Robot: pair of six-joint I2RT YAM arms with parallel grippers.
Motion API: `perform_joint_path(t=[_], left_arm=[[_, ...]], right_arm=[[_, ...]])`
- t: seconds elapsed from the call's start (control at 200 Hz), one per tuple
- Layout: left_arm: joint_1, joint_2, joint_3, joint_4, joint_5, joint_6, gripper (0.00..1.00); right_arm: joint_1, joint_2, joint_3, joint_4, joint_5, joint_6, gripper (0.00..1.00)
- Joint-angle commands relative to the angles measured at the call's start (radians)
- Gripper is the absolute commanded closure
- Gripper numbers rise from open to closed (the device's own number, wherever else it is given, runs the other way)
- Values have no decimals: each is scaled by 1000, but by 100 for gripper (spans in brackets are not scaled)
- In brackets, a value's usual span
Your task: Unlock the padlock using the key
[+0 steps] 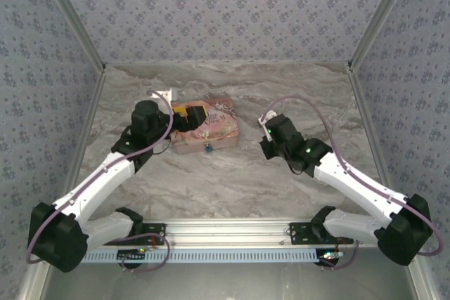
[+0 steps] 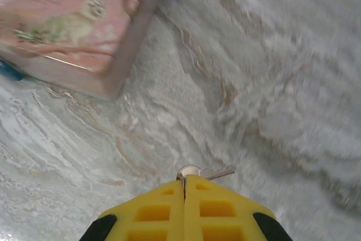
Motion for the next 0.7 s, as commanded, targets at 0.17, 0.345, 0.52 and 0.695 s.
perform_joint_path(t=[0.17, 0.345, 0.52, 0.695], left_arm=[[-6, -43, 67, -81, 72, -38, 1], [-6, -72, 58, -106, 61, -37, 0], [-6, -69, 64, -93, 108, -48, 1], [-8, -63, 71, -49, 194, -38, 2]], right_arm=[[163, -47, -154, 357, 184, -694, 100], [230, -70, -182, 479, 204, -947, 100], [318, -110, -232, 595, 242, -1204, 100], [354, -147, -308, 765, 270, -1444, 100]])
